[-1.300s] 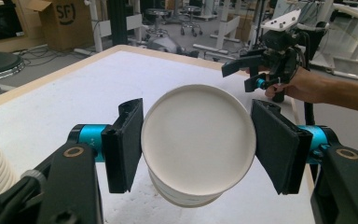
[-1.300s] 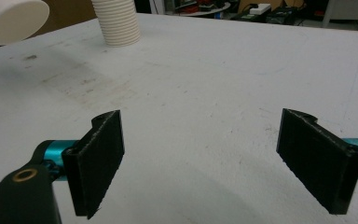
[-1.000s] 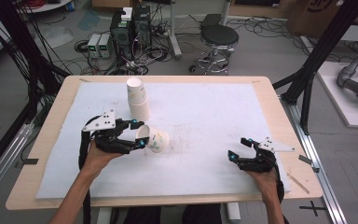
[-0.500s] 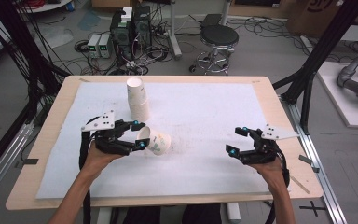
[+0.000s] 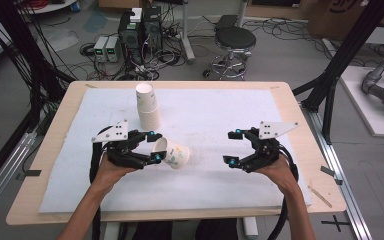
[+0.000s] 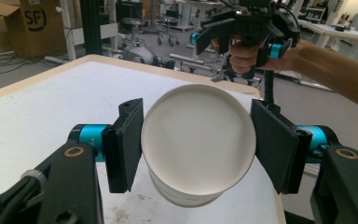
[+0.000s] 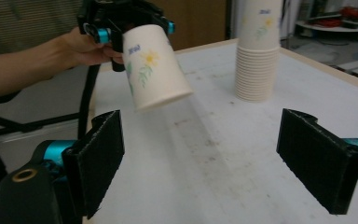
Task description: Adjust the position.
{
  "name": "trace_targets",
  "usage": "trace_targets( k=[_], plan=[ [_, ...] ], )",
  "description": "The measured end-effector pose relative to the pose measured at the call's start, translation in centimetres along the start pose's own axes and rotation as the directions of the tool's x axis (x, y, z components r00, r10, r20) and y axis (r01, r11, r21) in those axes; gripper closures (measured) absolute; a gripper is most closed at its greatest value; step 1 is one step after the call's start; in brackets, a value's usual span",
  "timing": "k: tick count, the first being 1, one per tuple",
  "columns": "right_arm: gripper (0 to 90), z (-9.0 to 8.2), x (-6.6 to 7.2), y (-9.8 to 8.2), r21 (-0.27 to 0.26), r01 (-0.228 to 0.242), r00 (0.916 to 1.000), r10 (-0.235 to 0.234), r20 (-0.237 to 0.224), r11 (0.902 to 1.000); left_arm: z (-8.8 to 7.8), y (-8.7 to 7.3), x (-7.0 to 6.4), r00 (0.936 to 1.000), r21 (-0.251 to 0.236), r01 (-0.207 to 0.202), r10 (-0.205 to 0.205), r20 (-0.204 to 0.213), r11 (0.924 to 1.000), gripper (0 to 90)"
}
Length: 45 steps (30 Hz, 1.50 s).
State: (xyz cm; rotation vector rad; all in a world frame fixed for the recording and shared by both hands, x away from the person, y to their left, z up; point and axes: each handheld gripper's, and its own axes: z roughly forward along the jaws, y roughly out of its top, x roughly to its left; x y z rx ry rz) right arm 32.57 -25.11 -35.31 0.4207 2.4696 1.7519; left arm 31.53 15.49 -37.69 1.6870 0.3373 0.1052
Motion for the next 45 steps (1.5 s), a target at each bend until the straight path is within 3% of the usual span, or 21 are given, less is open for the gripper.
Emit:
trace_targets(
  k=[5,12,24,39,45],
  plan=[
    [14.8,2.2,0.3,1.5,0.028,0.033,0.9959,-0.031,-0.085,0.9990,0.7,0.1,-0.3,0.9999,0.001,0.001,-0.001,0.012,1.0000,37.0],
    [14.8,4.9,0.6,2.6,0.049,0.063,0.9873,-0.055,-0.149,0.9968,1.5,0.6,-0.8,0.9994,-0.007,-0.006,0.006,0.033,1.0000,37.0],
    [14.8,8.0,1.1,2.6,0.071,0.083,0.9745,-0.066,-0.214,0.9940,3.0,1.7,-1.6,0.9972,-0.013,-0.021,0.022,0.071,0.9997,37.0],
    [15.5,10.3,1.0,1.9,0.079,0.082,0.9599,-0.057,-0.275,0.9935,2.9,2.3,-1.8,0.9963,-0.018,-0.021,0.022,0.083,0.9996,37.0],
    [16.1,10.7,0.6,1.5,0.080,0.074,0.9579,-0.049,-0.283,0.9940,2.8,2.3,-1.7,0.9960,-0.019,-0.018,0.020,0.087,0.9996,37.0]
  ],
)
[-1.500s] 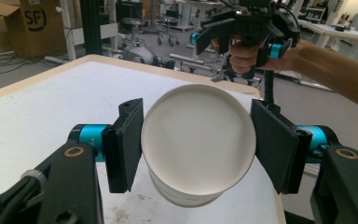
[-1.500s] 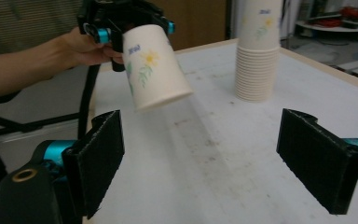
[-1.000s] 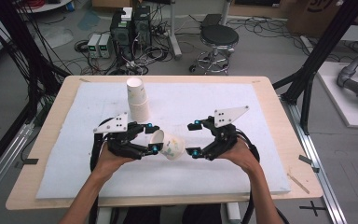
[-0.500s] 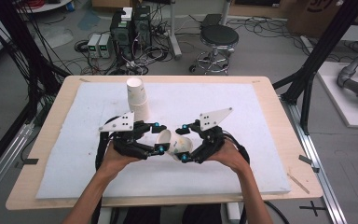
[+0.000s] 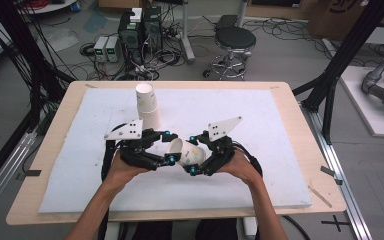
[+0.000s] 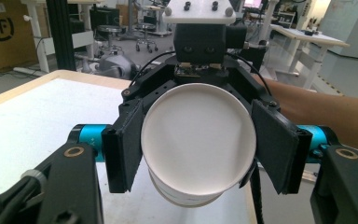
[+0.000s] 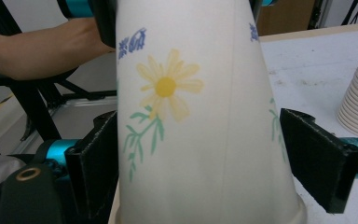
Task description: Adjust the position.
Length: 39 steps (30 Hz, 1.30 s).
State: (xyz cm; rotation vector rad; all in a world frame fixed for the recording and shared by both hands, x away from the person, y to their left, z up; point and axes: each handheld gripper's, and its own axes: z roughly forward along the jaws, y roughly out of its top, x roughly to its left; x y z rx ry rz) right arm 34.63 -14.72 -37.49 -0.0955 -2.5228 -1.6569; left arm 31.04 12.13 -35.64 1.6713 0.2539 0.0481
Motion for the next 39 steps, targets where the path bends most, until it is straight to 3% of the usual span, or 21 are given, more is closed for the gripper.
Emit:
trace_targets(
  k=[23,24,25,26,27,31,34,36,39],
  plan=[
    [29.3,0.22,-0.06,-0.13,0.003,0.032,0.9987,-0.032,-0.040,0.9995,-0.40,-0.16,0.16,0.9999,0.009,0.003,-0.003,0.015,1.0000,35.9],
    [29.5,0.20,-0.02,-0.14,0.005,0.028,0.9988,-0.028,-0.041,0.9996,-0.40,-0.15,0.15,1.0000,0.015,-0.001,0.001,0.004,0.9999,31.9],
    [29.5,0.20,-0.05,-0.16,0.001,0.028,0.9989,-0.028,-0.038,0.9996,-0.38,-0.17,0.14,0.9998,0.022,-0.002,0.003,-0.018,0.9997,21.7],
    [29.5,0.13,-0.01,-0.17,0.002,0.021,0.9993,-0.021,-0.032,0.9998,-0.29,-0.22,0.19,1.0000,0.032,-0.002,0.002,0.000,0.9995,10.7],
    [29.5,0.08,-0.08,-0.18,0.001,0.025,0.9992,-0.025,-0.031,0.9997,-0.31,-0.26,0.20,0.9999,0.038,-0.002,0.001,0.012,0.9993,5.9],
    [29.6,-0.05,-0.13,-0.27,0.002,0.015,0.9995,-0.015,-0.027,0.9999,-0.41,-0.44,0.14,0.9998,0.038,-0.021,0.021,0.006,0.9990,5.9],
    [29.6,-0.14,0.00,-0.25,0.006,0.009,0.9998,-0.009,-0.019,0.9999,-0.60,-0.44,0.23,1.0000,0.041,-0.010,0.010,-0.001,0.9991,5.9],
    [29.7,-0.26,0.06,-0.22,0.010,0.014,0.9999,-0.014,-0.009,0.9999,-0.74,-0.38,0.20,0.9999,0.077,-0.008,0.009,-0.015,0.9970,5.9],
    [29.8,-0.66,0.53,0.13,0.051,0.001,1.0000,-0.001,0.009,0.9987,-0.88,-0.15,0.31,0.9995,0.158,0.003,0.002,-0.031,0.9875,6.0]
  ],
)
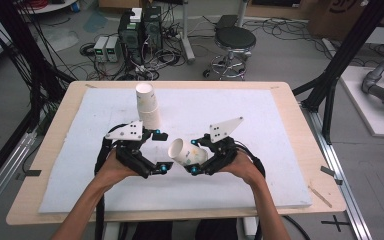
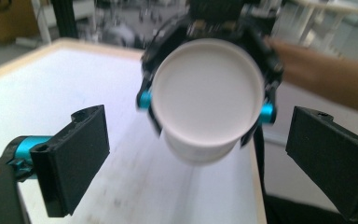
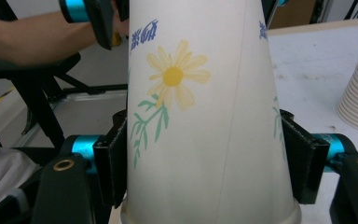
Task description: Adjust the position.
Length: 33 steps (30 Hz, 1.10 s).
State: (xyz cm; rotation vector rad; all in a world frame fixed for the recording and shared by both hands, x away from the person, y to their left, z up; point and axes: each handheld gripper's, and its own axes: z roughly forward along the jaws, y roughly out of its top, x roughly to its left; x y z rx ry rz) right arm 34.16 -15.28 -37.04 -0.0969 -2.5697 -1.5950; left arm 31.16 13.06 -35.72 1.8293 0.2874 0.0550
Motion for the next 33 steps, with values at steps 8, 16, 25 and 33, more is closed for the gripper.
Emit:
trace_targets(
  k=[8,16,25,33],
  plan=[
    [30.8,-0.6,0.7,1.9,0.175,0.006,0.9990,-0.014,0.043,0.9845,-0.1,1.2,0.3,0.9993,0.263,-0.032,0.035,-0.009,0.9644,6.0],
    [31.5,-0.3,0.7,4.1,0.433,-0.023,0.9947,-0.023,0.100,0.9012,-0.3,1.9,0.7,0.9987,0.424,-0.038,0.050,-0.015,0.9049,6.0],
    [31.6,0.4,0.8,5.3,0.564,-0.033,0.9925,-0.040,0.115,0.8255,0.6,2.1,1.1,0.9990,0.527,-0.040,0.044,0.005,0.8489,15.7],
    [31.6,1.0,0.7,5.6,0.577,-0.032,0.9934,-0.038,0.109,0.8163,2.6,2.7,0.8,0.9979,0.526,-0.063,0.044,0.048,0.8485,16.9]
  ],
)
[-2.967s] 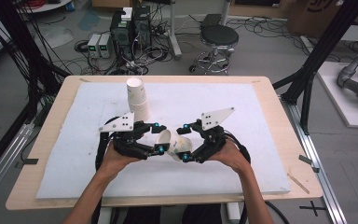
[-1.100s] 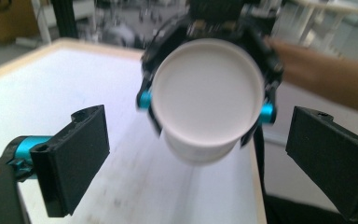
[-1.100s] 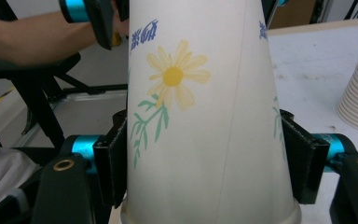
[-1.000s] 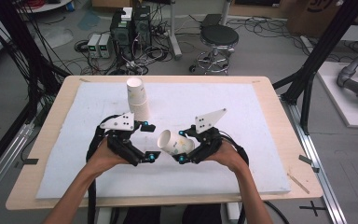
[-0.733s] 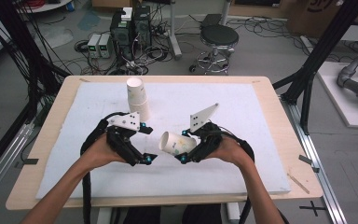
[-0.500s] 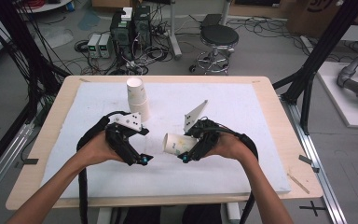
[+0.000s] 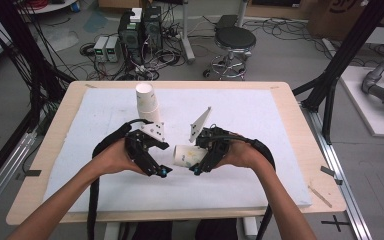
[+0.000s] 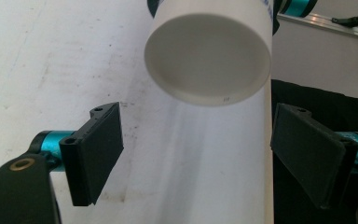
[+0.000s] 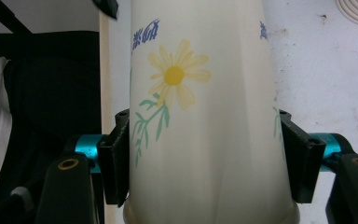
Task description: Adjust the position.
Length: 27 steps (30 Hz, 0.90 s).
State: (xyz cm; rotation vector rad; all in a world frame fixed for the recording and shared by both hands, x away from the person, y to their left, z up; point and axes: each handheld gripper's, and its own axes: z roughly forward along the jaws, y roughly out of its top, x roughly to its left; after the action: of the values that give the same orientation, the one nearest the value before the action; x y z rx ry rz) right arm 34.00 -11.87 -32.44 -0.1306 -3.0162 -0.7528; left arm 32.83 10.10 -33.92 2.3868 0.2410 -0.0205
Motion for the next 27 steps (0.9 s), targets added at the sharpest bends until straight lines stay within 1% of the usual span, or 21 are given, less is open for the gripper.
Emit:
trace_targets(
  k=[3,4,8,10,16,17,18,19,21,23,26,27],
  plan=[
    [31.6,0.2,-0.1,0.1,-0.003,0.006,1.0000,-0.006,-0.002,1.0000,0.3,0.5,0.0,1.0000,-0.008,-0.004,0.004,0.008,1.0000,16.9],
    [31.6,0.2,0.0,0.1,0.004,0.001,1.0000,-0.001,-0.007,1.0000,0.4,0.6,-0.1,1.0000,-0.015,-0.002,0.002,0.008,0.9999,16.8],
    [31.6,0.2,0.0,0.1,0.002,0.006,1.0000,-0.006,-0.005,1.0000,0.5,0.9,0.0,0.9999,-0.005,-0.008,0.008,0.011,1.0000,16.9],
    [31.6,0.2,-0.1,0.1,0.000,0.007,1.0000,-0.007,-0.006,1.0000,0.7,1.1,0.0,0.9999,-0.009,-0.008,0.008,0.011,0.9999,16.9],
    [31.9,0.3,0.1,0.3,0.000,0.011,0.9999,-0.011,-0.010,0.9999,1.2,1.3,-0.1,0.9996,0.000,-0.017,0.017,0.023,0.9999,17.4],
    [31.9,0.4,0.0,0.3,-0.004,0.012,0.9999,-0.012,-0.012,0.9999,1.2,1.4,-0.1,0.9994,0.004,-0.021,0.021,0.027,0.9998,18.2],
    [31.9,0.4,0.1,0.4,-0.001,0.014,0.9998,-0.014,-0.010,0.9999,1.3,1.4,-0.2,0.9994,-0.004,-0.017,0.017,0.029,0.9999,19.1],
    [32.0,0.4,0.1,0.4,-0.001,0.015,0.9998,-0.015,-0.010,0.9999,1.3,1.4,-0.2,0.9993,0.002,-0.025,0.025,0.028,0.9997,20.2],
    [32.0,0.5,0.1,0.5,0.000,0.014,0.9998,-0.014,-0.014,0.9999,1.4,1.5,-0.2,0.9988,0.002,-0.033,0.033,0.035,0.9994,24.9],
    [32.0,0.5,0.1,0.5,0.000,0.016,0.9998,-0.016,-0.015,0.9999,1.4,1.5,-0.2,0.9990,-0.004,-0.025,0.025,0.037,0.9997,28.2],
    [32.1,0.6,0.1,0.5,0.003,0.022,0.9997,-0.022,-0.014,0.9998,1.4,1.4,-0.1,0.9988,0.005,-0.033,0.033,0.036,0.9994,32.2],
    [32.1,0.6,0.1,0.5,0.000,0.022,0.9996,-0.022,-0.016,0.9998,1.4,1.4,-0.1,0.9990,-0.003,-0.026,0.027,0.035,0.9996,33.4]
  ],
)
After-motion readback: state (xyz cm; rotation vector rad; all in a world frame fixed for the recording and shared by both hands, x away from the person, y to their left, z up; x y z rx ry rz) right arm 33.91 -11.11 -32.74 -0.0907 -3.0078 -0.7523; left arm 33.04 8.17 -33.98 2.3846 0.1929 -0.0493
